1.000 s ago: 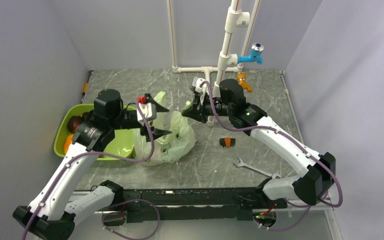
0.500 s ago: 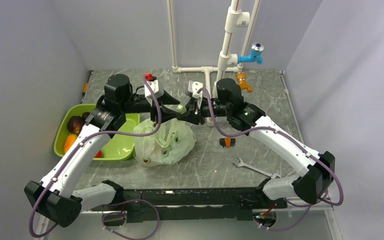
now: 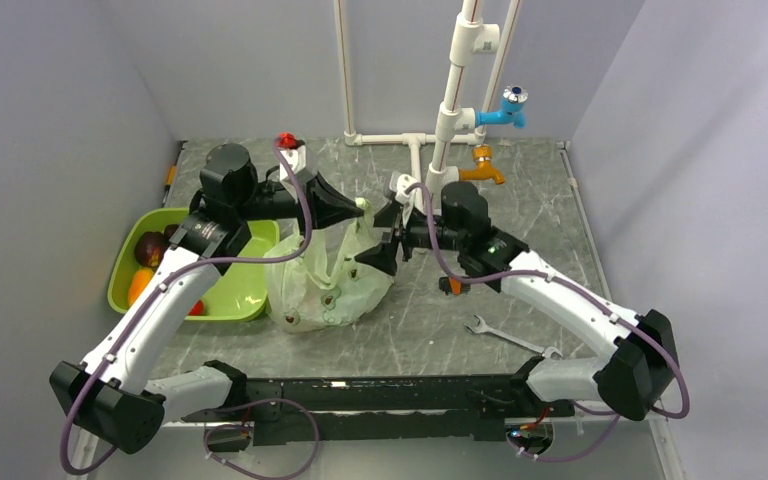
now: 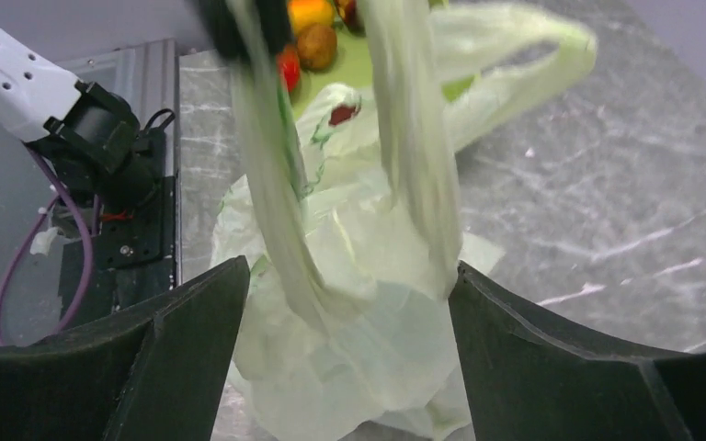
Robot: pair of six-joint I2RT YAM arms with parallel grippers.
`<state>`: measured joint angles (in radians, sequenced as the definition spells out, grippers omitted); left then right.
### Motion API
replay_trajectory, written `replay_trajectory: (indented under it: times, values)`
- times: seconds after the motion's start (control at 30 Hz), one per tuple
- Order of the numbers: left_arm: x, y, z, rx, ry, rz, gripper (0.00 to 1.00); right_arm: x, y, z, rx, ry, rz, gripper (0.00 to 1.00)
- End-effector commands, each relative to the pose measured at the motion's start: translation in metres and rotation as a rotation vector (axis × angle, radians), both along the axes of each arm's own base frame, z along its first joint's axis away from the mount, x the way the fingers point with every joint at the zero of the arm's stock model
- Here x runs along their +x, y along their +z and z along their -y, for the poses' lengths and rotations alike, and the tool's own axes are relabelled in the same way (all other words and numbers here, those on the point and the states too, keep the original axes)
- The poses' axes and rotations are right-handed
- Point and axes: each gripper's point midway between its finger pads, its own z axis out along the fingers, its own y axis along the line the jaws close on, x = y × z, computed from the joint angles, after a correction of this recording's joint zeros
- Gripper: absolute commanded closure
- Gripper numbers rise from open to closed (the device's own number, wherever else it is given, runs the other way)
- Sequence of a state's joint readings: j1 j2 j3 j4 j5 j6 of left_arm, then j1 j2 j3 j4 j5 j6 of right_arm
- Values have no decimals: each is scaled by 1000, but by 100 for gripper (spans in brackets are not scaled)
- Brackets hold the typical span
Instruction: Place the fake fruits into the plastic bag and tie a complex knot
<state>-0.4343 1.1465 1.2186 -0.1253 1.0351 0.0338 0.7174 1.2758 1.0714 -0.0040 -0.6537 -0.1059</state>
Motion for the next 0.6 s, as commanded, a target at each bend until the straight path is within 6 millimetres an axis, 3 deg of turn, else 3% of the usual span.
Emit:
replay_trajectory:
  times: [0.0, 0.13, 0.3, 0.43, 0.57]
  values:
    - [3, 31, -8, -80, 65, 30, 100, 4, 8, -10, 154, -110, -20, 18]
    - [3, 27, -11, -76, 82, 12, 100, 23, -5, -25, 186, -160, -59, 21]
    - [11, 23, -22, -97, 120, -35, 100, 30, -9, -42, 225, -127, -69, 24]
    - [11, 28, -28, -112, 122, -35, 100, 30, -24, -49, 214, -102, -74, 45]
    - [14, 32, -32, -118, 128, -40, 100, 28, -39, -53, 192, -70, -82, 59]
